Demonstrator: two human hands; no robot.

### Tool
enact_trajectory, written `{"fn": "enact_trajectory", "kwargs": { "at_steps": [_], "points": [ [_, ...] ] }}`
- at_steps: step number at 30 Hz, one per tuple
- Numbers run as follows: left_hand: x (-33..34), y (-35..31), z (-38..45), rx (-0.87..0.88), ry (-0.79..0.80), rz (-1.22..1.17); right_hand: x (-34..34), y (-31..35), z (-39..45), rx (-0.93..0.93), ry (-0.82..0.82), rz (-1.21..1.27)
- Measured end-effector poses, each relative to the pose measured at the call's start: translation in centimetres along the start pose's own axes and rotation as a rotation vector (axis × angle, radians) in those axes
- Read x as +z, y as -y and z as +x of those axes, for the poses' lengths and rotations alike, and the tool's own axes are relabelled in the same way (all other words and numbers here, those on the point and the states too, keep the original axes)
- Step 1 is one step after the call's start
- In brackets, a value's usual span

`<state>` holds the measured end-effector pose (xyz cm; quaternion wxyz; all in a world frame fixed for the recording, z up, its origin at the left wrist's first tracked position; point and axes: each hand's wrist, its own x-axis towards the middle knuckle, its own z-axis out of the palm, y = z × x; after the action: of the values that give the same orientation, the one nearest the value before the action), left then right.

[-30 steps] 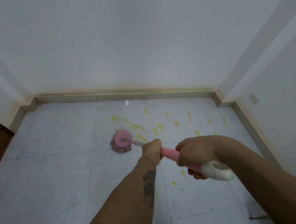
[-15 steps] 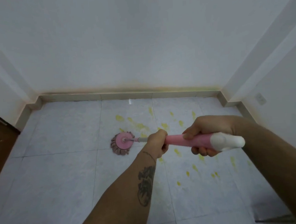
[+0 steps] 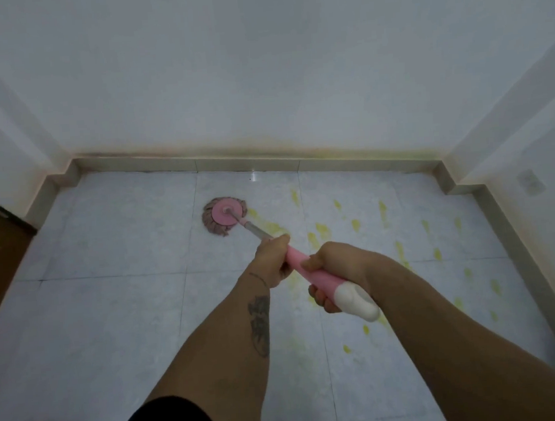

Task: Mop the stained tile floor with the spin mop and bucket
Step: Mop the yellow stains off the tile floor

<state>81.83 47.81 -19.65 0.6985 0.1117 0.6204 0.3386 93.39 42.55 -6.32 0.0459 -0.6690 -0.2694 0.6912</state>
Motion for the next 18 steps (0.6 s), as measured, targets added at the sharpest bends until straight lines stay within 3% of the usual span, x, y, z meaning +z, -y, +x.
{"fn": "enact_trajectory", "kwargs": {
  "at_steps": [6,18],
  "points": [
    [0.0,1.1,0.4,0.003,-0.018,-0.005,-0.5,-0.6,0.5,0.030,-0.015,-0.124],
    [2.6,7.3,-12.2,-0.142,0.078,-0.062,-3.9,-4.5,-12.5,0.084,0.060,-0.562]
  ]
}}
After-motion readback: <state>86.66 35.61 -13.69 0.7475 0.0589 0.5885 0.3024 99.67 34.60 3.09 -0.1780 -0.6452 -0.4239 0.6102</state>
